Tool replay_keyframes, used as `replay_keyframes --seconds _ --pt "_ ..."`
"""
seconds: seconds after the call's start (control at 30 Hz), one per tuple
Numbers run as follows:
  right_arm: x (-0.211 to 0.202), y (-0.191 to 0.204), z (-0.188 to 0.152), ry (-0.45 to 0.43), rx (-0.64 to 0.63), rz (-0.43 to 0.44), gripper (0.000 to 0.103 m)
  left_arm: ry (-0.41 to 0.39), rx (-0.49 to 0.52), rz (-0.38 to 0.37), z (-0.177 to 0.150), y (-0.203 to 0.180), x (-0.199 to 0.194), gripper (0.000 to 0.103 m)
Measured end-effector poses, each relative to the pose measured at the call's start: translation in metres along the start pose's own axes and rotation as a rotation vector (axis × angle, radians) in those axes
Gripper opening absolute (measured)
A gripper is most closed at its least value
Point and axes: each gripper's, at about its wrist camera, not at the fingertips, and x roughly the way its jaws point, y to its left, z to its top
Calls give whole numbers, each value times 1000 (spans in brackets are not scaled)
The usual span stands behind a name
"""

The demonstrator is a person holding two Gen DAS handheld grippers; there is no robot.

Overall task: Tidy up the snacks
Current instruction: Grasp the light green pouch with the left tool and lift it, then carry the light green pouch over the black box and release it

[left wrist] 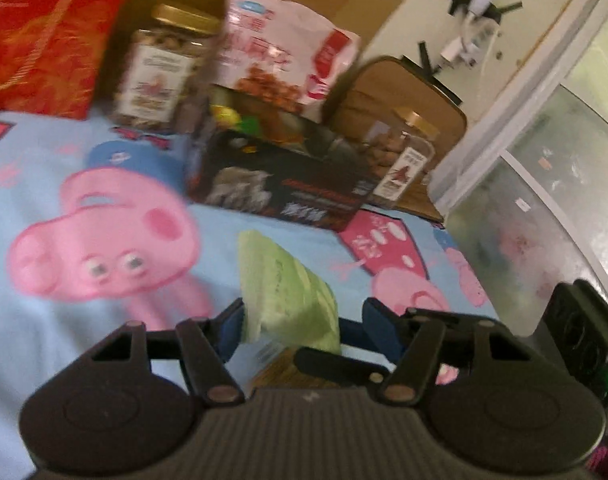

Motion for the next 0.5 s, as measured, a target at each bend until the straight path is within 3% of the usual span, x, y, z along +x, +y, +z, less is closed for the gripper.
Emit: replay_keyframes --seconds 0.2,0.4,0.5 --pt "-17 -46 -8 -22 86 -96 30 72 32 -48 18 -24 57 63" --pt "-16 -76 -25 7 139 -150 30 165 56 -17 15 -35 111 63" --pt "-12 -85 -32 20 167 -145 30 168 60 -15 14 -36 113 63"
